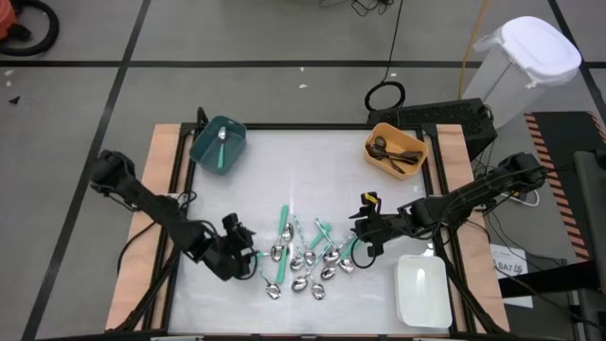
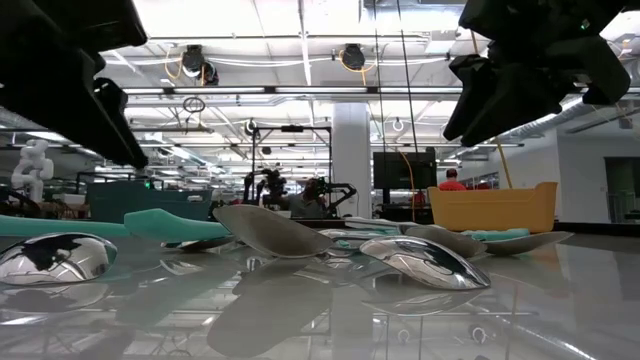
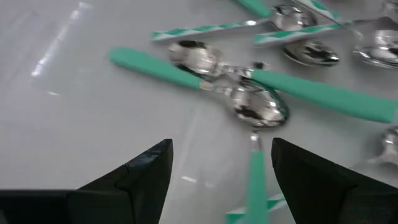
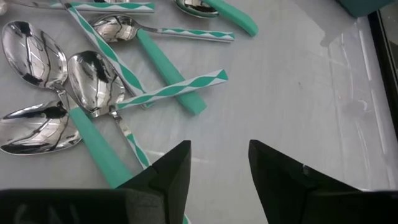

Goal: Sort silverware by color (type)
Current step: Put the green spoon into the blue bin

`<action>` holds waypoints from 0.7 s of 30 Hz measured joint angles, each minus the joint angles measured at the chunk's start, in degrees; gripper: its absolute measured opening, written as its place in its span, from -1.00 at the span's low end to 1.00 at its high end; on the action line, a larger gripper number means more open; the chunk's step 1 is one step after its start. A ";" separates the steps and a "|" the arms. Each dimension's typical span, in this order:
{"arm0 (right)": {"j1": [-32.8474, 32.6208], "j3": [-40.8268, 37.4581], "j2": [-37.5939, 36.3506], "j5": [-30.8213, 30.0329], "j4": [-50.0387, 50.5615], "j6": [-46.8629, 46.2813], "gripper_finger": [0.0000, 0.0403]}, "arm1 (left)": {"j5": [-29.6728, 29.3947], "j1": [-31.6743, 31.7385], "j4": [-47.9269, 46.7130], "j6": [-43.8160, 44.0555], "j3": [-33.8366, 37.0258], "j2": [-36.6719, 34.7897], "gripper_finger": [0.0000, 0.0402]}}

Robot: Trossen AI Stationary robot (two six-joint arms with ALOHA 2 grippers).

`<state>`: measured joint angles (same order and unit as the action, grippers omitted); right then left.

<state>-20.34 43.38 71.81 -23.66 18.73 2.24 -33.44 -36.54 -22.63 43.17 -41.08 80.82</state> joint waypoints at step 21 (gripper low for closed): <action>-0.02 0.00 0.00 -0.04 -0.06 1.42 -0.23 | 6.54 -0.72 8.83 4.13 -0.02 10.56 0.35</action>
<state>-20.36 43.38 71.81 -23.70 18.68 3.66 -26.89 -37.26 -13.80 47.30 -41.10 91.38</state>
